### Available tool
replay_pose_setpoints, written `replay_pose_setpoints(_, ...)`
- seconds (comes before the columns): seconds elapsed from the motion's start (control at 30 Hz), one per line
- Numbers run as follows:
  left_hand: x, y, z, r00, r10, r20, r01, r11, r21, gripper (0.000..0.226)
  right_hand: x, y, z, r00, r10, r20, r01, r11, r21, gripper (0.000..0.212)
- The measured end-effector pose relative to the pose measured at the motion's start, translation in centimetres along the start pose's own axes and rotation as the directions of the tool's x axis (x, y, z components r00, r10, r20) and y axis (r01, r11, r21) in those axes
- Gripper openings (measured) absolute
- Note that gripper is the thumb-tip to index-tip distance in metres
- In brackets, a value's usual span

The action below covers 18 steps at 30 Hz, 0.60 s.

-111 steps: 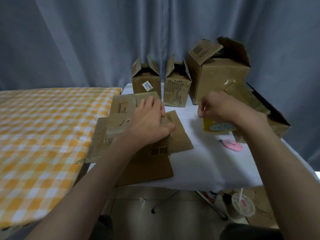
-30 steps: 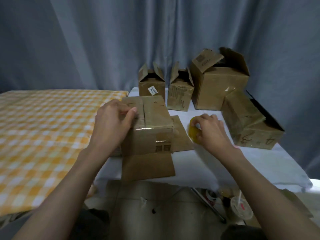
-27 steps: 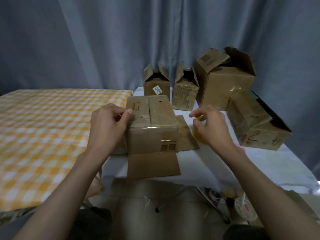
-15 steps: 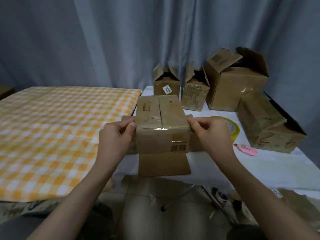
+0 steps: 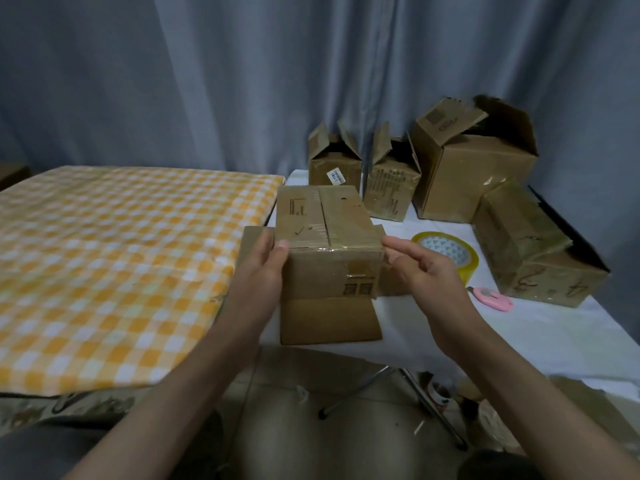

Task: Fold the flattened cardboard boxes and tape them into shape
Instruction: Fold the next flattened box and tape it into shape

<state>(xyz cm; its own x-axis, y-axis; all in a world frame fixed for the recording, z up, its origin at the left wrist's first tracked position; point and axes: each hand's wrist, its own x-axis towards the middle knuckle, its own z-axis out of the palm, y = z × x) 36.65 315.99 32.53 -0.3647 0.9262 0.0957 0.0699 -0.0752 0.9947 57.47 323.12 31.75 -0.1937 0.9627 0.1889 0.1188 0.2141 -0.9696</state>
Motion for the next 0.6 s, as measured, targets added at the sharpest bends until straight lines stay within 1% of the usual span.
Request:
replay_pose_setpoints(0.07,0.7,0.2,-1.3,0.993,0.09,-0.078,-0.078,0.986,0.15,0.02,0.2,0.0,-0.4,0.999,0.001,-0.051,-0.001,1.0,-0.017,0.028)
replay_pose_setpoints(0.13,1.4,0.4,-2.3,0.978,0.14,-0.157,-0.093,0.957,0.274,0.02,0.5,0.0,-0.5,0.996,0.015,-0.087,-0.017,0.999,-0.028,0.024)
replay_pose_setpoints(0.17,1.7,0.4,-2.6,0.975,0.135,-0.174,-0.081,0.955,0.286,0.02,0.6,0.1,-0.5,0.995,0.024,-0.095,-0.027,0.999,-0.024,0.023)
replay_pose_setpoints(0.27,2.3,0.5,-2.7,0.983,0.088,-0.159,-0.042,0.962,0.271,0.019,1.3,-0.1,-0.1,0.994,0.049,-0.1,-0.051,0.999,-0.008,0.016)
replay_pose_setpoints(0.37,3.0,0.3,-2.6,0.98,0.076,-0.182,-0.026,0.965,0.26,0.022,2.0,-0.5,0.4,0.994,0.083,-0.076,-0.081,0.996,0.026,0.009)
replay_pose_setpoints(0.6,3.8,0.2,-2.5,0.981,0.085,-0.173,-0.049,0.978,0.201,0.031,3.1,-1.1,0.3,0.991,0.118,-0.064,-0.117,0.993,0.023,0.016)
